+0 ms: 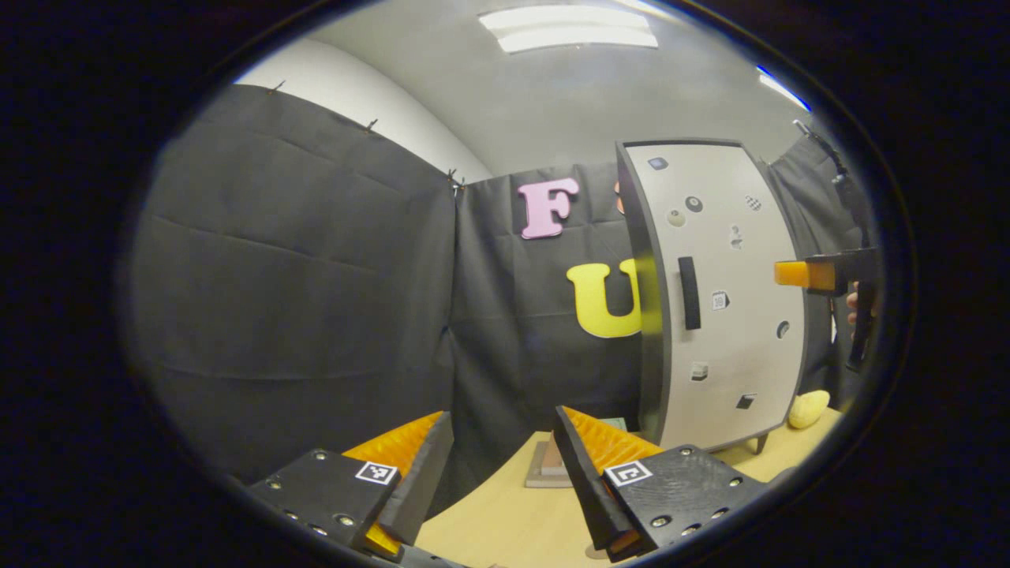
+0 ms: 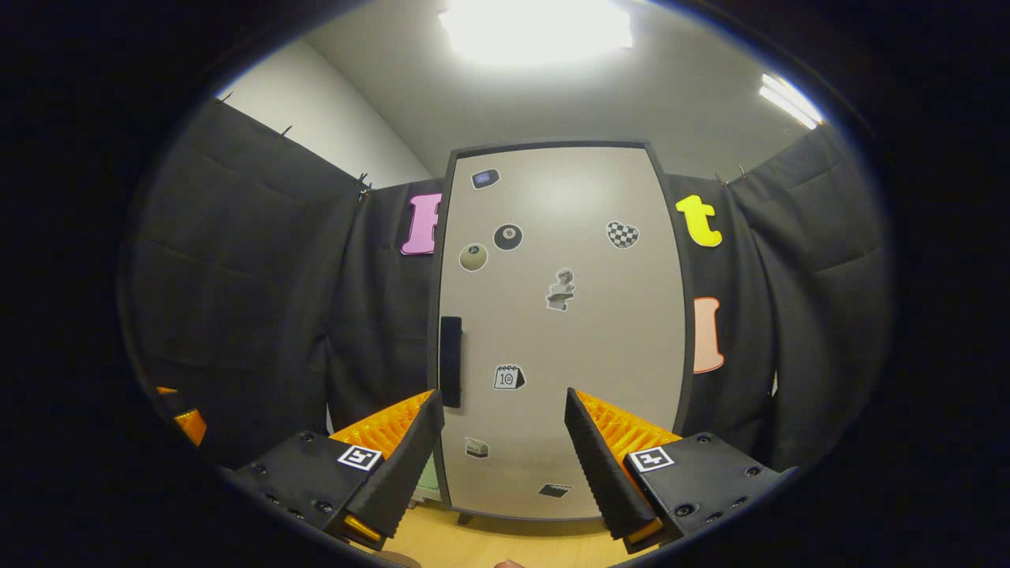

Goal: Open the cabinet door with the right hand, grasp the bottle in the cabinet with the left hand and place it on the coaster, then close the cabinet door with the right hand.

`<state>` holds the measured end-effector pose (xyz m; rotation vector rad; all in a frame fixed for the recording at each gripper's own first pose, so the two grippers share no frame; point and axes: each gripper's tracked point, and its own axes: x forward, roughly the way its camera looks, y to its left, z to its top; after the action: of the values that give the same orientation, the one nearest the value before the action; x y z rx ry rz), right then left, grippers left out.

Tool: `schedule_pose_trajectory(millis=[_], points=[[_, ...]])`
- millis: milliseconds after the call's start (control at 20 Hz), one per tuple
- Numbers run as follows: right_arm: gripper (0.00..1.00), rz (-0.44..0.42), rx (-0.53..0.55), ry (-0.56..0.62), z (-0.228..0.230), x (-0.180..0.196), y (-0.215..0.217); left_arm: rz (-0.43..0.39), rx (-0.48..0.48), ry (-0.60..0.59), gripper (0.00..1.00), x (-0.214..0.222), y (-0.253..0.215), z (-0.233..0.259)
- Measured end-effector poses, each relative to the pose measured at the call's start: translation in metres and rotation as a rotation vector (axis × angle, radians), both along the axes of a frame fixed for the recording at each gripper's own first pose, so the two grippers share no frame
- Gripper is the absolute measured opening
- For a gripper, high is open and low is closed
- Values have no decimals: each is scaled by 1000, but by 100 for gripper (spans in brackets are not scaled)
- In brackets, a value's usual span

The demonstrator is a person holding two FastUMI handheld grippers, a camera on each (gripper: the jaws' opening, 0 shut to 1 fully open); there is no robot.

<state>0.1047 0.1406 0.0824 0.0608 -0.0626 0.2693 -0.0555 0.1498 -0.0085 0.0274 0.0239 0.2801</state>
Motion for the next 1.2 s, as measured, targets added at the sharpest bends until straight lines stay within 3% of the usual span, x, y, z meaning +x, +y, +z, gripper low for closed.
schedule_pose_trajectory(millis=[550, 1100, 1200], points=[[97, 51, 54, 44, 14, 60, 63, 112, 13, 34, 77, -25, 69, -16], [98, 21, -29, 124, -11, 125, 111, 176, 1, 51, 77, -34, 111, -32], [92, -3, -42, 154, -19, 137, 113, 188, 2, 48, 80, -43, 123, -31]])
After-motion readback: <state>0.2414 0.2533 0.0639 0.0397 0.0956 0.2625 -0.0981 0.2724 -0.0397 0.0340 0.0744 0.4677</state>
